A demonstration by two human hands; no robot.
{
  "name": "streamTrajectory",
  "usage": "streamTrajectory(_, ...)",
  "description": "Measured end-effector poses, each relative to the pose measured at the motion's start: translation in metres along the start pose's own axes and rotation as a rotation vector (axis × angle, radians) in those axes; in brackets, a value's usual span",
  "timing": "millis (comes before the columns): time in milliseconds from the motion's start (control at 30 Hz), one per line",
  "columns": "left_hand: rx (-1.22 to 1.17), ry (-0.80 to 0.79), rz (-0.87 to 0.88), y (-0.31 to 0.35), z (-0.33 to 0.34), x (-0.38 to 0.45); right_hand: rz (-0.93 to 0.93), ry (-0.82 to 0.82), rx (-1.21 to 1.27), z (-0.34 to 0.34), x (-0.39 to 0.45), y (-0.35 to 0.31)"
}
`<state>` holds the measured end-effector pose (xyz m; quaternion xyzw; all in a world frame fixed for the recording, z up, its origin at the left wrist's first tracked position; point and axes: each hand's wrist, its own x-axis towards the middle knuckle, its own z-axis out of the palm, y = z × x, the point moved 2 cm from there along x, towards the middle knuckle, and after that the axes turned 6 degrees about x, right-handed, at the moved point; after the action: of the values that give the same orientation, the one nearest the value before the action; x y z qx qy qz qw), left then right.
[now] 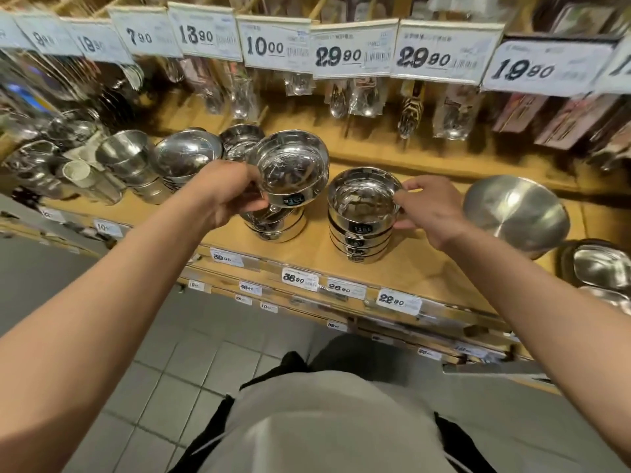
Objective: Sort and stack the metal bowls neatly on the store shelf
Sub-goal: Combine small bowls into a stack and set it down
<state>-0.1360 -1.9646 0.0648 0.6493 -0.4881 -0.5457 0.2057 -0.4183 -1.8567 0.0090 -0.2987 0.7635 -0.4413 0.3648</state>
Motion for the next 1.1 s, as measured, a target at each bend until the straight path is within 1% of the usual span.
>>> streamTrajectory(233, -0.028, -0.015, 0.001, 0.003, 0.011, -0.018, -0.038, 0.09, -0.154, 0.011, 0.002, -0.001)
streamTrajectory(367, -0.019, -0.041, 0.019, 0.005, 0.013, -0.026, -0.03, 0.128, -0.13, 0.015, 0.002, -0.001)
streamTrajectory(533, -0.033, -0.08, 0.022, 0.006, 0.017, -0.027, -0.034, 0.113, -0.096, 0.014, -0.002, 0.001)
streamTrajectory(667, -0.043, -0.143, 0.021, 0.009, 0.028, -0.026, -0.039, 0.113, -0.096, 0.013, -0.008, -0.002)
streamTrajectory(900, 0.018, -0.254, 0.043, 0.021, 0.051, -0.024, -0.034, 0.081, -0.12, 0.011, -0.015, -0.001)
streamTrajectory(1033, 0.066, -0.264, 0.05, 0.026, 0.066, -0.021, 0.001, 0.065, -0.093, 0.006, -0.015, 0.0)
streamTrajectory(1100, 0.076, -0.272, 0.041, 0.027, 0.072, -0.019, 0.0, 0.095, -0.106, 0.002, -0.013, -0.001)
